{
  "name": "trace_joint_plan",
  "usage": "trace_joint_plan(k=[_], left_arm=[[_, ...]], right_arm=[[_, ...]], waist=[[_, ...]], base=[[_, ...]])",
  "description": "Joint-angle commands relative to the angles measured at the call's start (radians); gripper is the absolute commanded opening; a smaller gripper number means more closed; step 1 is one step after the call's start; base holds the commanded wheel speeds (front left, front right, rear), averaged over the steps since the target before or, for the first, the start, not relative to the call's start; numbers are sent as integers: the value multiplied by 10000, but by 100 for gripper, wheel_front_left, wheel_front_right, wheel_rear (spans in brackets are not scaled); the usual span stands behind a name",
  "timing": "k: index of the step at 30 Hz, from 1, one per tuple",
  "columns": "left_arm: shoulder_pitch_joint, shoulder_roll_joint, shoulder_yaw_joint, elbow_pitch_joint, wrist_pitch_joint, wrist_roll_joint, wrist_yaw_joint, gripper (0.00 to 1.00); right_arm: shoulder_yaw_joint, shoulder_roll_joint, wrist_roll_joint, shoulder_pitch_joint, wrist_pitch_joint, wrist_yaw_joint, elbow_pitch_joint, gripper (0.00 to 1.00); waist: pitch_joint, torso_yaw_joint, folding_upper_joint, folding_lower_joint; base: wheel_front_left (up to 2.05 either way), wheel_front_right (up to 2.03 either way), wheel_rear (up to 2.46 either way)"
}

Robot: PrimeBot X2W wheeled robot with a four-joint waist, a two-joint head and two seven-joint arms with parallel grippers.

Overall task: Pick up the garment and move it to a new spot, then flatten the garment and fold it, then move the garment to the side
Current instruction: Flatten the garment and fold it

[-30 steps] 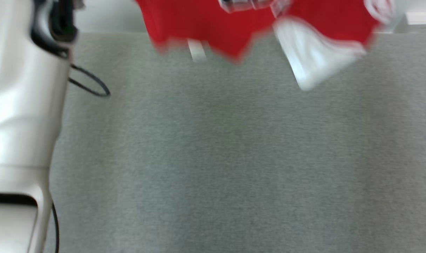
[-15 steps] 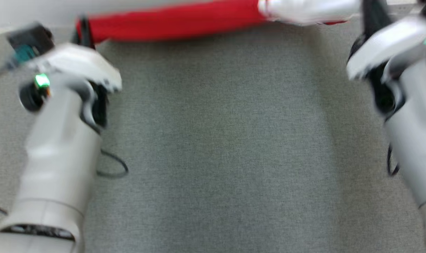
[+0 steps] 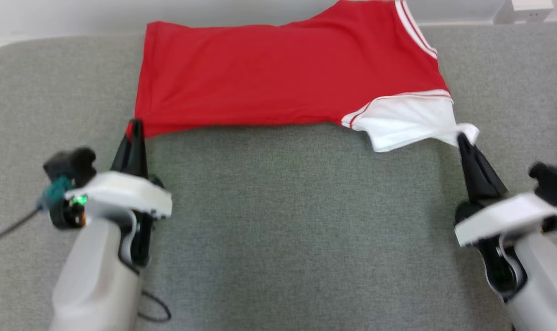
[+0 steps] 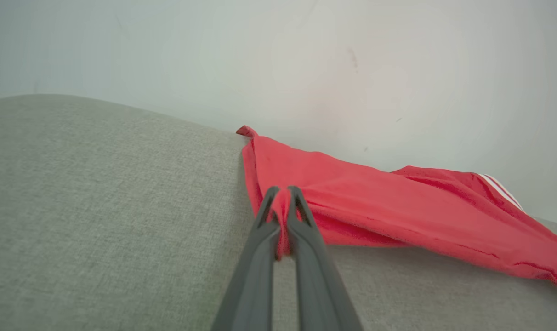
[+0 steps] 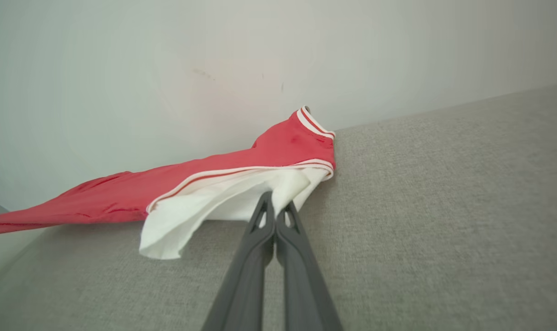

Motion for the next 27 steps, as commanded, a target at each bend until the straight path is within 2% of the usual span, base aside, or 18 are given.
trace_joint_plan(k=[1,3,7,10,13,17,21,24,27], left_arm=[[846,8,201,-713,-12,304,-39,0],[1196,19,268,-1126,-12,417,1,0],[2884,46,407,-2785,-10,659,219,0],[4193,151,454,-4403,416,765,636,0],[5615,299,455,-6404,1284,956,1240,0],[7249,467,411,-9054,2638,1221,1862,0],[8224,587,410,-10991,3677,1326,2236,0],[8457,694,392,-11600,4326,1175,2302,0],[8123,756,379,-11260,4798,766,2161,0]], right_arm=[[-378,-309,-310,1015,-37,-29,-863,0],[-544,-400,-451,1517,-37,-29,-1300,0],[-1278,-706,-1071,3573,15,-29,-3042,0],[-2053,-602,-1561,5069,584,-29,-4346,0],[-3069,-295,-2149,6489,1552,-27,-5870,0],[-4207,464,-2965,8112,3096,-29,-8169,0],[-4850,1097,-3568,9103,4478,-29,-10216,0],[-5119,1382,-3876,9256,5165,-29,-11185,0],[-5169,1430,-3837,8772,5569,-27,-11265,0]], waist=[[-268,47,0,0],[-380,72,0,0],[-843,73,0,0],[-1117,44,0,0],[-1294,41,0,0],[-1424,55,0,0],[-1409,84,0,0],[-1327,121,0,0],[-1134,151,0,0]], base=[[0,0,0],[0,0,0],[0,0,0],[0,0,0],[0,0,0],[0,0,0],[0,0,0],[0,0,0],[0,0,0]])
